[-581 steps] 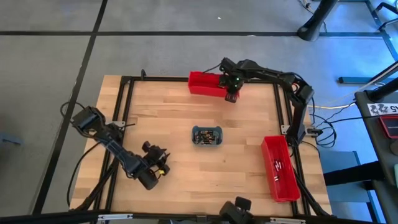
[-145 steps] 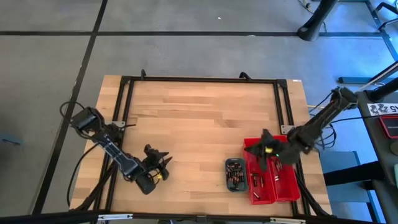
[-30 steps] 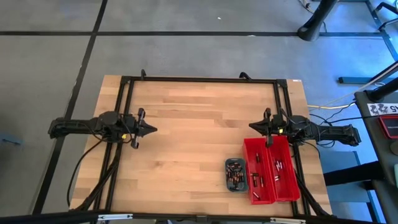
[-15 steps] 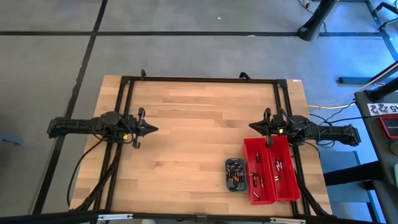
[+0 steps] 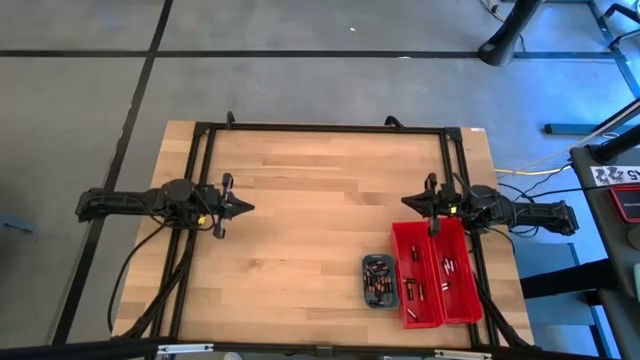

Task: Sort batteries
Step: Return to Home Position

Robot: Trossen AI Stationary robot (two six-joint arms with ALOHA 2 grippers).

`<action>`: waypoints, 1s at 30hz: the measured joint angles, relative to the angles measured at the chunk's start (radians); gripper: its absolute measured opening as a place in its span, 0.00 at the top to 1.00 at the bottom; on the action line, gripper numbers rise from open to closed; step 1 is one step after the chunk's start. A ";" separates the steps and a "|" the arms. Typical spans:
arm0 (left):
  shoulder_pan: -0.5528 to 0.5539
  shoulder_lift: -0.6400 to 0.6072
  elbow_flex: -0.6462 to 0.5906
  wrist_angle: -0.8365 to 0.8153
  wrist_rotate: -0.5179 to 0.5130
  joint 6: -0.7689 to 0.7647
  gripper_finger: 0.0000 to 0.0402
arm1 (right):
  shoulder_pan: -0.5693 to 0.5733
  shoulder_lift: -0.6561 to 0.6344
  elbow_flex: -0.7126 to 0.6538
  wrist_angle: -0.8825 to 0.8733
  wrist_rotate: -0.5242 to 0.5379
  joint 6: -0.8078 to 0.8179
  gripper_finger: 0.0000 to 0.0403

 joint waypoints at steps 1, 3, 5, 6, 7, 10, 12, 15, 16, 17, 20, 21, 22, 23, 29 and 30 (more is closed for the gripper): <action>0.000 0.000 0.000 0.000 0.000 0.000 1.00 | 0.000 0.000 0.000 0.001 0.000 0.000 0.98; 0.000 0.000 0.000 0.000 0.000 0.000 1.00 | 0.000 0.000 0.000 0.003 -0.001 0.000 0.98; 0.000 0.000 0.000 0.000 0.000 0.000 1.00 | 0.000 0.000 0.000 0.003 -0.001 0.000 0.98; 0.000 0.000 0.000 0.000 0.000 0.000 1.00 | 0.000 0.000 0.000 0.003 -0.001 0.000 0.98; 0.000 0.000 0.000 0.000 0.000 0.000 1.00 | 0.000 0.000 0.000 0.004 -0.001 0.000 0.98; 0.000 0.000 0.000 0.000 0.000 0.000 1.00 | 0.000 0.000 0.000 0.004 -0.002 0.000 0.98; 0.000 0.000 0.000 0.000 0.000 0.000 1.00 | 0.001 0.000 0.000 0.004 -0.002 0.000 0.98; 0.000 0.000 0.000 0.000 0.000 0.000 1.00 | 0.001 0.000 0.000 0.004 -0.002 0.000 0.98; 0.000 0.000 0.000 0.000 0.000 0.000 1.00 | 0.001 0.000 0.000 0.004 -0.002 0.000 0.98; 0.000 0.000 0.000 0.000 0.000 0.000 1.00 | 0.001 0.000 0.000 0.004 -0.002 0.000 0.98; 0.000 0.000 0.000 0.000 0.000 0.000 1.00 | 0.010 0.000 0.000 0.004 -0.001 0.000 0.98; 0.000 0.000 0.000 0.000 0.000 0.000 1.00 | 0.021 0.000 0.000 0.005 0.005 0.000 0.98; 0.000 0.000 0.000 0.000 0.000 0.000 1.00 | 0.033 0.000 0.000 0.006 0.010 0.000 0.98; 0.000 0.000 0.000 0.000 0.000 0.000 1.00 | 0.045 0.000 0.000 0.006 0.012 0.000 0.98; 0.000 0.000 0.000 0.000 0.000 0.000 1.00 | 0.081 0.000 0.000 0.006 0.016 0.000 0.98; 0.000 0.000 0.000 0.000 0.000 0.000 1.00 | 0.080 0.000 0.000 0.006 0.016 0.000 0.98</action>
